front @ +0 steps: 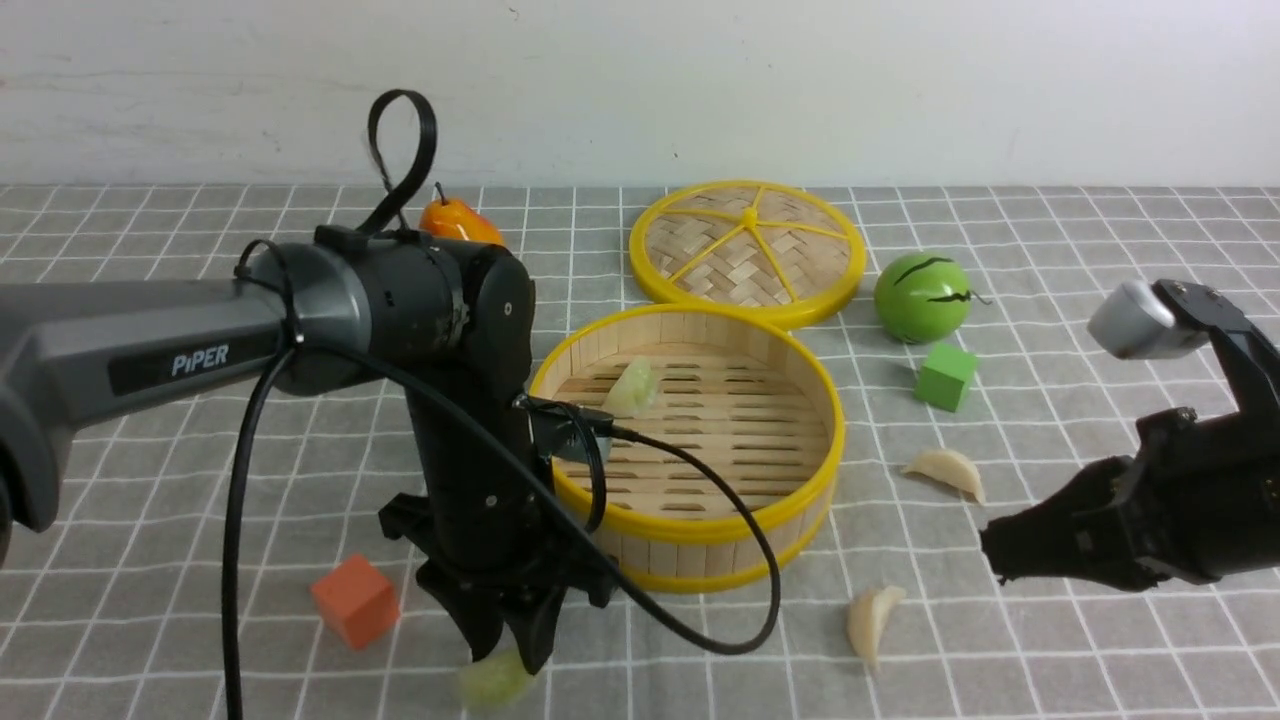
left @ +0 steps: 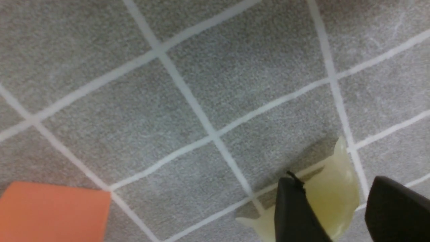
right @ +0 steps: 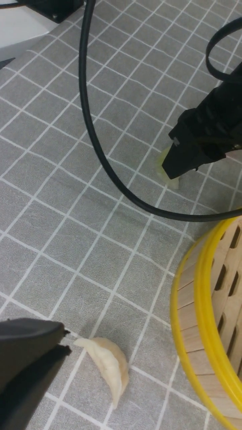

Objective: Put the dumplings into the steamer on the table with the grey tablecloth.
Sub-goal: 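Reach for and grasp a dumpling on the table with the left gripper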

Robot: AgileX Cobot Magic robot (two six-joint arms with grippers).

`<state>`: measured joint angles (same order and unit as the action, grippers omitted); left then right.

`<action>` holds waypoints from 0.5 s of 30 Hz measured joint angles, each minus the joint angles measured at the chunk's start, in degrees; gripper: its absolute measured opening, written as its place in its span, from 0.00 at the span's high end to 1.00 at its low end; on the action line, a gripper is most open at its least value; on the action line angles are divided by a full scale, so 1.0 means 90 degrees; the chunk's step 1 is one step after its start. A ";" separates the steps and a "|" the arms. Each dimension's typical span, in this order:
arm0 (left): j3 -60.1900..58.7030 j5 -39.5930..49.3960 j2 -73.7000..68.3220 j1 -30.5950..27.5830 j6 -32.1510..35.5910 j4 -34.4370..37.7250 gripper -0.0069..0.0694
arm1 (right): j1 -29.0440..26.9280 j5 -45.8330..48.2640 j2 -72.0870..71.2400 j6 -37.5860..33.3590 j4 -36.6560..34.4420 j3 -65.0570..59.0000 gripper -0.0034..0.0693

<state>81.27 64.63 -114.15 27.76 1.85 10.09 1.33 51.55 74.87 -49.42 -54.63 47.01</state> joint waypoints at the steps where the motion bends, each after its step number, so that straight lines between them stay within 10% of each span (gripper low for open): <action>1: 0.0000 -0.0008 0.0000 0.0000 -0.0002 0.0015 0.50 | 0.0000 0.0000 0.0000 0.0000 0.0000 0.0000 0.91; 10: 0.0018 -0.0076 -0.0287 0.0000 -0.0052 0.0016 0.46 | 0.0000 0.0038 0.0000 -0.0005 0.0000 0.0000 0.91; 15: 0.0030 -0.0112 -0.0288 0.0000 -0.0503 -0.0086 0.60 | 0.0000 0.0053 0.0000 -0.0005 -0.0045 0.0000 0.91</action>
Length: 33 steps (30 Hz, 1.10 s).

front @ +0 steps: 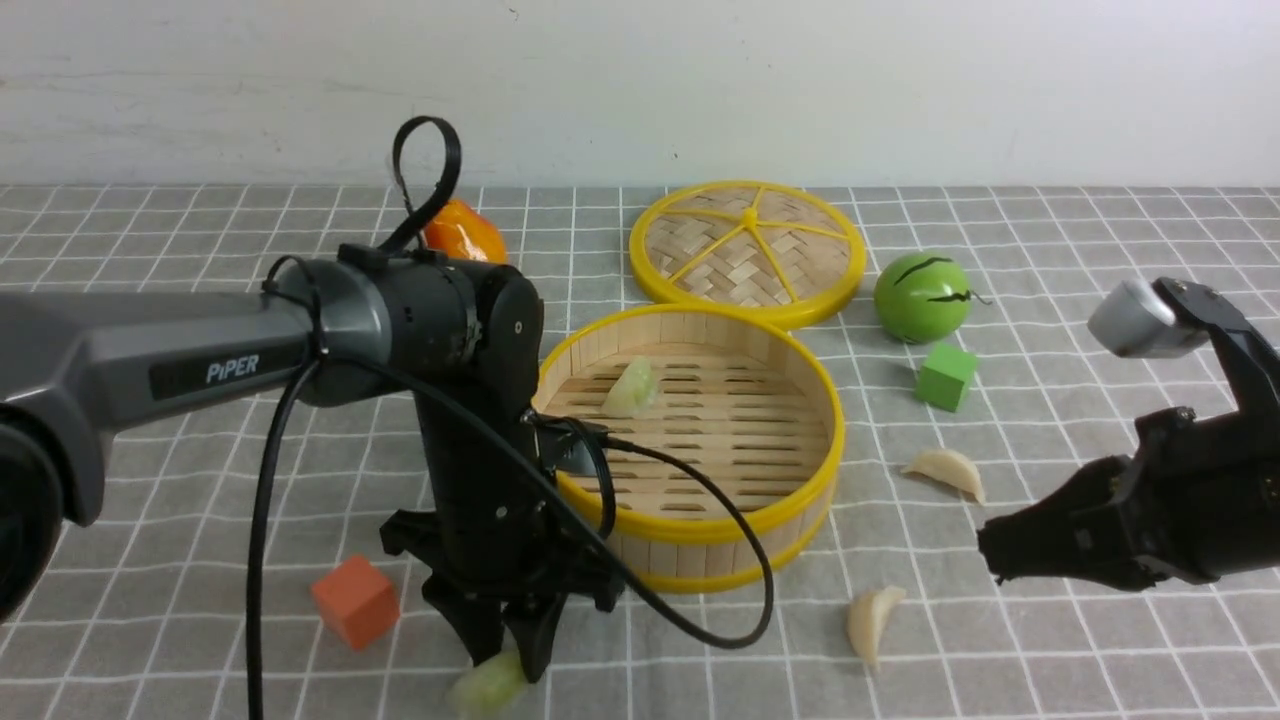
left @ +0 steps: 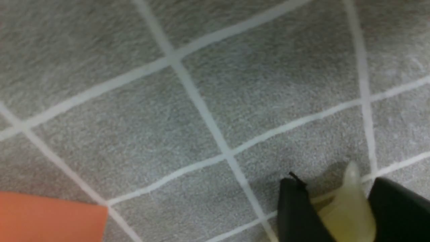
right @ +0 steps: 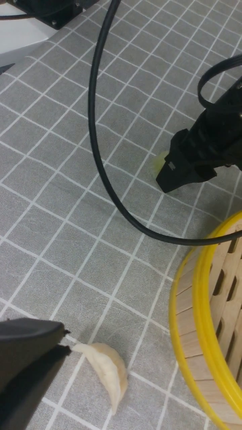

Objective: Put the dumplings into the steamer on the table with the grey tablecloth.
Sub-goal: 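Reach for and grasp a dumpling on the table with the left gripper, then place the dumpling into the bamboo steamer basket with the left gripper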

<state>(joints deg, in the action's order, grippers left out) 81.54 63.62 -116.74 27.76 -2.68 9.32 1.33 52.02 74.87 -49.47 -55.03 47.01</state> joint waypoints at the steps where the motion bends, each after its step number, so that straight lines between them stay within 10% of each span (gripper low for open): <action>1: 0.0000 -0.0009 0.0000 0.0000 -0.0017 -0.0006 0.62 | 0.0000 0.0000 0.0000 0.0000 0.0000 0.0000 0.91; 11: -0.0048 -0.0481 0.1313 0.0004 0.0148 0.0235 0.72 | 0.0000 0.0014 0.0000 -0.0138 -0.0057 0.0000 0.90; 23: -0.0048 -0.4581 0.1075 -0.0002 0.0556 0.2251 0.72 | 0.0000 0.0020 0.0000 -0.0164 -0.0241 0.0000 0.90; 33: -0.0054 -0.4471 0.0374 -0.0002 0.0766 0.1768 0.67 | 0.0000 0.0020 0.0000 -0.0164 -0.0287 0.0000 0.90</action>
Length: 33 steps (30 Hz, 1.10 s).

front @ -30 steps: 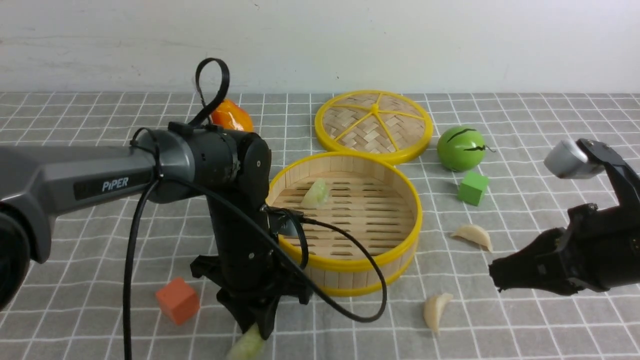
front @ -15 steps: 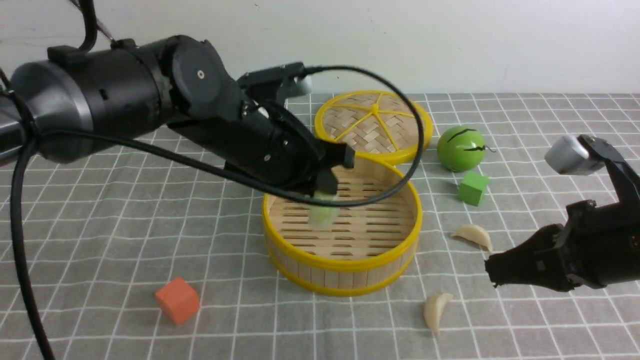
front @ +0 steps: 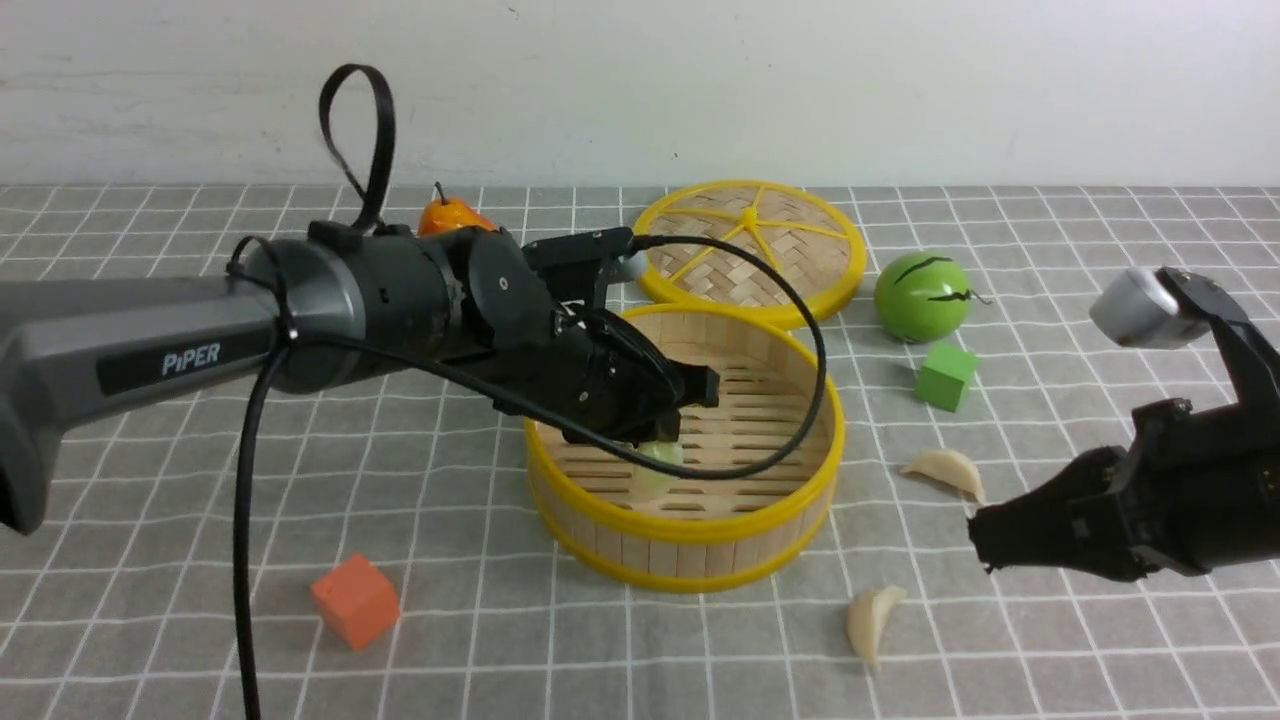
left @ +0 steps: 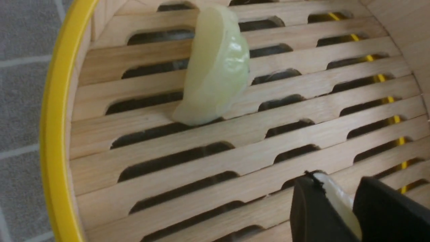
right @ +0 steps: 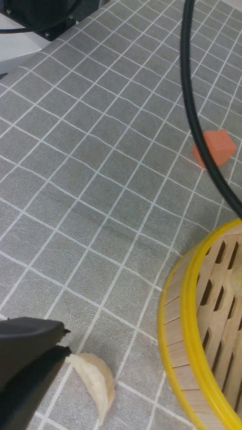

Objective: Put the dumplings into the steamer on the table with the grey tablecloth.
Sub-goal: 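Place the dumpling into the bamboo steamer basket with the left gripper, then reach for and grasp a dumpling lying on the table beside the steamer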

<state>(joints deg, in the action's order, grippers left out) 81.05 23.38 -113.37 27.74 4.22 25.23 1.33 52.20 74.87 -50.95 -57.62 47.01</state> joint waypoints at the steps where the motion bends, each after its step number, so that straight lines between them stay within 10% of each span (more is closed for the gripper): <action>1: 0.0000 0.0019 0.0000 0.0000 0.0021 -0.0193 0.64 | 0.0000 0.0000 0.0000 0.0000 0.0000 0.0000 0.90; 10: 0.0000 0.0005 0.0008 0.0000 0.0021 -0.1048 0.35 | 0.0000 0.0053 0.0000 0.0000 -0.0268 0.0000 0.89; 16: 0.0158 0.0367 0.0391 0.0000 0.0021 -0.1163 0.32 | 0.0000 0.0274 0.0000 -0.0145 -0.0650 0.0000 0.88; 20: 0.0795 0.1484 0.1348 0.0000 0.0021 -0.1467 0.40 | 0.0000 0.0190 0.0000 -0.0187 -0.0639 0.0000 0.87; 28: 0.0608 0.4009 0.3961 0.0000 -0.0020 -0.1754 0.90 | 0.0000 -0.1287 0.0354 0.0043 0.0632 0.0183 0.77; 33: -0.1228 0.3925 0.5513 0.0000 0.0017 -0.1993 0.93 | 0.0000 -0.1859 0.1236 0.0379 0.1662 0.0922 0.55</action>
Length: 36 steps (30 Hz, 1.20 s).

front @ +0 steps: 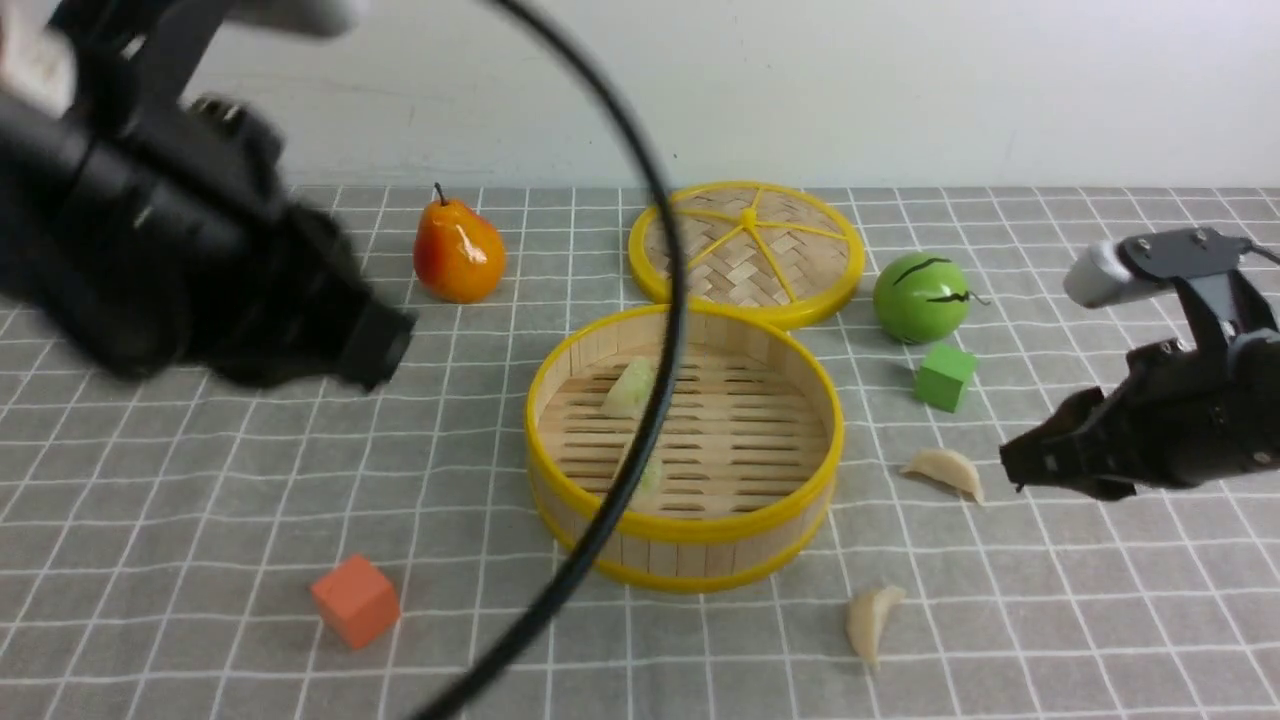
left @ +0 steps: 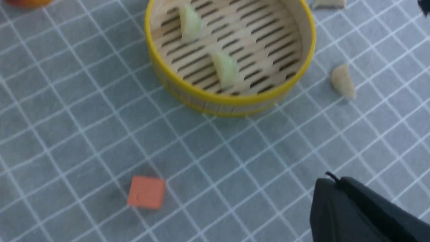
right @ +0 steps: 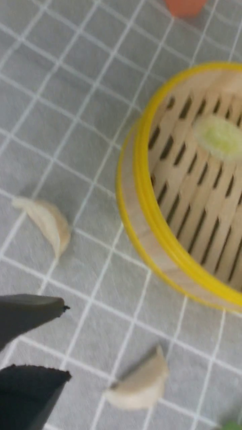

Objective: Put the dumplings into the steamer on the table with the grey tablecloth.
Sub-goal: 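Reach for and grasp a dumpling lying on the table beside the steamer, then place the dumpling in the bamboo steamer basket with the right gripper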

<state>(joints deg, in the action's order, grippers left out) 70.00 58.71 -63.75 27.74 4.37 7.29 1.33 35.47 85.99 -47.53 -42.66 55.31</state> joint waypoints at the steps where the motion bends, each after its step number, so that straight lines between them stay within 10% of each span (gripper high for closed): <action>1: -0.0180 -0.0030 0.0126 0.0000 0.0005 -0.0029 0.93 | 0.0000 -0.0018 0.0048 0.0007 0.0085 0.0037 0.54; 15: -0.4827 -0.3928 0.2855 0.0000 -0.0635 -0.1331 0.93 | 0.0344 -0.0420 0.2917 -0.0052 0.1317 0.2169 0.43; 20: -0.4888 -0.4307 0.2897 0.0000 -0.0643 -0.1437 0.93 | 0.0506 -0.0955 0.3401 -0.0186 0.1314 0.2263 0.46; 24: -0.4917 -0.4315 0.2897 0.0000 -0.0648 -0.1437 0.93 | 0.0506 -0.0898 0.3398 0.0119 0.1327 0.2310 0.67; 36: -0.4922 -0.4522 0.2897 0.0000 -0.0648 -0.1437 0.93 | 0.0594 0.0245 0.2452 0.0446 0.1413 0.3256 0.68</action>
<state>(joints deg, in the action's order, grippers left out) 25.71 18.01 -37.68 27.74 -1.46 -5.64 6.68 37.68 108.07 -43.52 -29.94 84.61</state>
